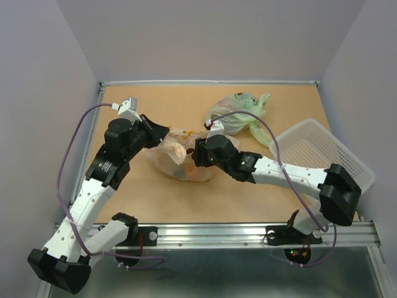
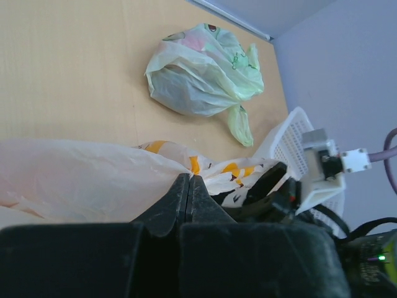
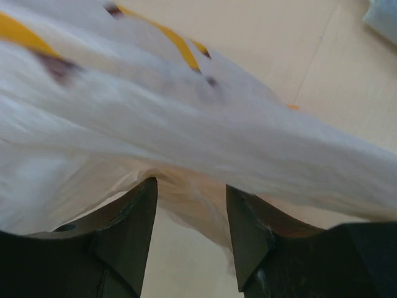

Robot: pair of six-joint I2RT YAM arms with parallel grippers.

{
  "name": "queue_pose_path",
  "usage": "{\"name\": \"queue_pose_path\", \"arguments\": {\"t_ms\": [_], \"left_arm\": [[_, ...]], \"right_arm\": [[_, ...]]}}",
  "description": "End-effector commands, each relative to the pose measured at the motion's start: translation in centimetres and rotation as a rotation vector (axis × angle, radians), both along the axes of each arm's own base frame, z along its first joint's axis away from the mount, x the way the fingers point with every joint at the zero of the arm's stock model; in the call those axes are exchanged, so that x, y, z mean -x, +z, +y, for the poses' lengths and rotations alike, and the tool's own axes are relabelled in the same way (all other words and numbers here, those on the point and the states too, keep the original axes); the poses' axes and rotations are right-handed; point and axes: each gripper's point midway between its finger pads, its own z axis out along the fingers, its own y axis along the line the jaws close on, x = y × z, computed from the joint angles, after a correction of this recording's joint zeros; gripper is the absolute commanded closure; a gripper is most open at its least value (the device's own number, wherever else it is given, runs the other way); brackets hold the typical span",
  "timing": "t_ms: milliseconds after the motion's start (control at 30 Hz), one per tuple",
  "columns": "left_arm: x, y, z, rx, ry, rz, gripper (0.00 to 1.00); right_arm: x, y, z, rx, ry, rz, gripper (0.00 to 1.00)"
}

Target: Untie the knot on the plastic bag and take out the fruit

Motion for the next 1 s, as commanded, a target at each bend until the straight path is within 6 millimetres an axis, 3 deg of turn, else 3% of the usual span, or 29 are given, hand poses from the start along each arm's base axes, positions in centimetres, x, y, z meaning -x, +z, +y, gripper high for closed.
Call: {"name": "queue_pose_path", "arguments": {"t_ms": [0,133,300,467,567,700,733,767,800,833,900,933,967], "left_arm": [[-1.4,3.1,0.5,0.038,0.068,-0.117,1.00],[-3.6,4.0,2.7,0.052,0.234,-0.163,1.00],[-5.9,4.3,3.8,0.089,0.339,-0.212,1.00],[-7.4,0.7,3.1,0.030,0.321,-0.148,1.00],[-7.1,0.4,2.3,0.002,0.264,-0.152,1.00],[-6.4,1.4,2.4,-0.074,0.220,-0.187,1.00],[-6.2,2.5,2.7,-0.109,0.212,-0.223,0.99],[-6.0,2.8,2.8,-0.127,0.207,-0.230,0.97],[-5.6,3.1,3.0,-0.151,0.200,-0.235,0.89],[-5.4,4.0,3.1,-0.162,0.195,-0.257,0.83],[-4.9,4.0,3.6,-0.218,0.185,-0.252,0.67],[-4.5,5.2,4.1,-0.233,0.195,-0.278,0.51],[-4.2,5.5,4.4,-0.241,0.204,-0.282,0.45]], "right_arm": [[1.9,-5.4,-1.0,0.059,0.023,0.073,0.47],[7.2,-9.2,-0.7,0.106,0.180,0.167,0.50],[12.7,-11.2,-0.3,0.146,0.325,0.229,0.53],[13.8,-10.2,0.1,0.171,0.373,0.213,0.52],[12.5,-5.5,1.4,0.139,0.366,0.130,0.42],[10.9,1.2,1.7,0.067,0.331,-0.006,0.22],[10.5,4.3,2.0,0.027,0.338,-0.064,0.19],[10.4,5.6,2.0,0.016,0.340,-0.088,0.17],[10.2,6.9,2.0,0.014,0.351,-0.122,0.14],[10.0,9.4,2.4,-0.024,0.353,-0.158,0.13],[9.6,11.6,2.1,-0.036,0.338,-0.199,0.12],[9.0,13.1,1.7,-0.036,0.311,-0.240,0.12],[8.6,14.0,1.3,-0.035,0.288,-0.265,0.12]]}}
